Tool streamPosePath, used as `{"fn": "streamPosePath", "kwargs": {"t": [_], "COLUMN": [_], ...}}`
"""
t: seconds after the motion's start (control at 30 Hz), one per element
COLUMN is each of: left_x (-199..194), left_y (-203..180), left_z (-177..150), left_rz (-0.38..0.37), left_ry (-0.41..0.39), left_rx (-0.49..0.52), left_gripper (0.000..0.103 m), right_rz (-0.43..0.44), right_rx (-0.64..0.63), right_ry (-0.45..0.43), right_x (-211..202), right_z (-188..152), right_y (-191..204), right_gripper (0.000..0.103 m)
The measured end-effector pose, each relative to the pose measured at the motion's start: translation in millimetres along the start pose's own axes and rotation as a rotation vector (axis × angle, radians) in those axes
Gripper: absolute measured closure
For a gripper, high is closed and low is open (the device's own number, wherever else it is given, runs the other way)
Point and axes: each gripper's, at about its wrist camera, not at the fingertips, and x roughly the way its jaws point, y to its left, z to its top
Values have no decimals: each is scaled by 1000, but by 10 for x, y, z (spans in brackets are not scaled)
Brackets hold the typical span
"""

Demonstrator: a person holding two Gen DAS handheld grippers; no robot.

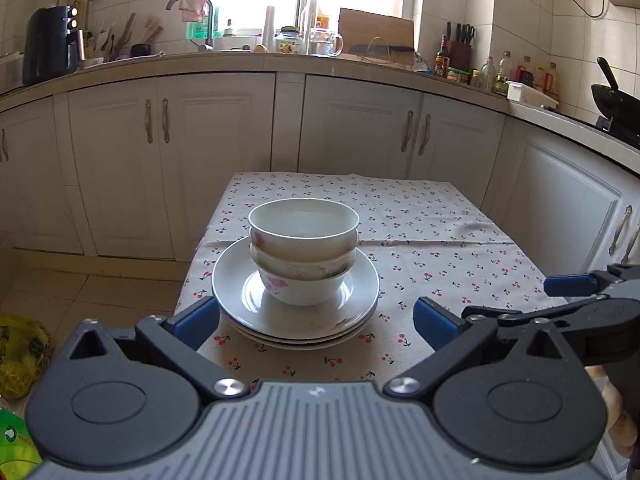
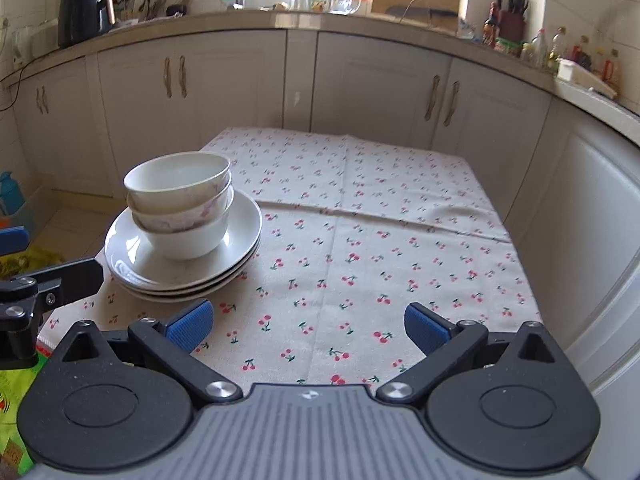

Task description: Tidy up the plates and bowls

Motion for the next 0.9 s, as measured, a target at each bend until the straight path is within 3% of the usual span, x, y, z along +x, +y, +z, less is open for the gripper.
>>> {"fn": "streamPosePath", "kwargs": {"t": [0.23, 0.9], "left_x": [-55, -102], "left_y": [-19, -39], "left_z": [-36, -47], "left_rz": [33, 30], "left_ry": [-22, -46], "left_rx": [-6, -4], "left_gripper": [1, 1], "right_rz": [-12, -33], "right_rx": [14, 9], "right_ry": [-56, -96], "right_x": [-125, -234], "right_z": [-46, -68], "right_y": [38, 64], "right_gripper": [0, 0]}}
